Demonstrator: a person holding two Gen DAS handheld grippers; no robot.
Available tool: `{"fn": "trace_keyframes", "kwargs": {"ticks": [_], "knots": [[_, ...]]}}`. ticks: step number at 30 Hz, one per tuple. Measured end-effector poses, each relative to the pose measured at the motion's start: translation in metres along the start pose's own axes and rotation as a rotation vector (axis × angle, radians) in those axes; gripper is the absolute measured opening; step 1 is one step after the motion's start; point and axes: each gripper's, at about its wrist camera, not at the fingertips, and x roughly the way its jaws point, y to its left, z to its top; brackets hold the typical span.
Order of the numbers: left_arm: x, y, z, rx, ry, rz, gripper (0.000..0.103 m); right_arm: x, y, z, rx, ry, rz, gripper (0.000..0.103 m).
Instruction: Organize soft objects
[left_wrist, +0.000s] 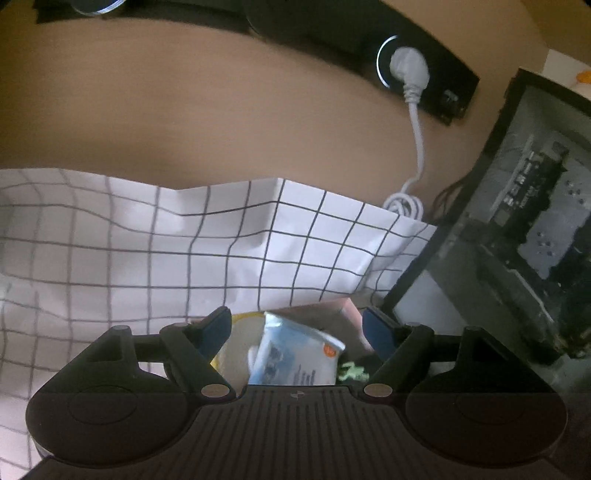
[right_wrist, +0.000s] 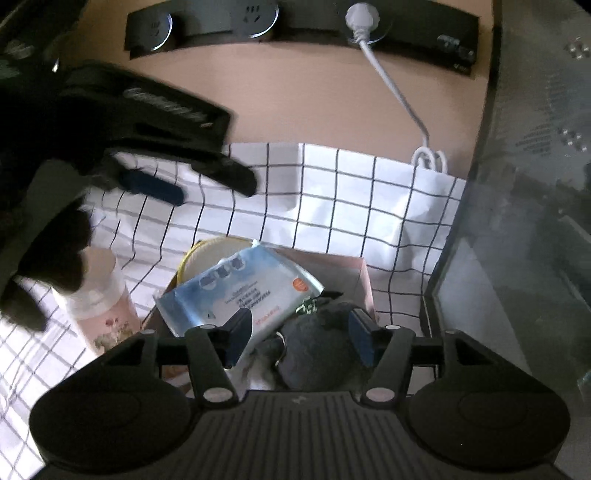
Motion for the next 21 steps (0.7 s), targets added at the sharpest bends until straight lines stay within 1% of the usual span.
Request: {"fn": "trace_keyframes", "kwargs": {"ticks": [2, 3, 6, 7, 9, 10, 11, 14, 17, 18, 20, 21], "knots": [[-0.015, 0.003, -0.007, 0.011, -0.008, -0.015, 0.083, 0.004, 0.006, 0.005, 0.024, 0.01, 0.001, 0.054], [-0.022, 0.003, -0.011, 0.023, -0.016, -0.022, 0.083, 0.009, 0.009, 0.008, 0.035, 0.019, 0.007, 0.05], [-0.049, 0.006, -0.026, 0.065, -0.04, -0.015, 0.083, 0.03, 0.02, 0.018, 0.059, 0.052, 0.036, 0.049], [-0.057, 0.008, -0.031, 0.071, -0.046, -0.012, 0.083, 0.039, 0.025, 0.019, 0.059, 0.077, 0.046, 0.049], [-0.074, 0.014, -0.042, 0.076, -0.058, -0.004, 0.083, 0.064, 0.03, 0.02, 0.068, 0.162, 0.063, 0.049], [-0.082, 0.017, -0.047, 0.08, -0.064, 0.003, 0.083, 0.072, 0.031, 0.018, 0.088, 0.178, 0.06, 0.049], [-0.09, 0.021, -0.053, 0.086, -0.072, 0.011, 0.083, 0.073, 0.031, 0.017, 0.107, 0.173, 0.052, 0.049], [-0.107, 0.037, -0.073, 0.097, -0.083, 0.047, 0.083, 0.066, 0.033, 0.018, 0.114, 0.169, 0.028, 0.049], [-0.117, 0.054, -0.097, 0.081, -0.064, 0.075, 0.083, 0.05, 0.038, 0.015, 0.092, 0.151, -0.016, 0.05], [-0.119, 0.06, -0.106, 0.072, -0.056, 0.085, 0.083, 0.042, 0.038, 0.012, 0.091, 0.144, -0.026, 0.052], [-0.121, 0.068, -0.125, 0.054, -0.031, 0.097, 0.083, 0.023, 0.037, 0.004, 0.107, 0.135, -0.033, 0.062], [-0.12, 0.071, -0.134, 0.05, -0.02, 0.104, 0.083, 0.016, 0.036, 0.001, 0.118, 0.137, -0.03, 0.063]]}}
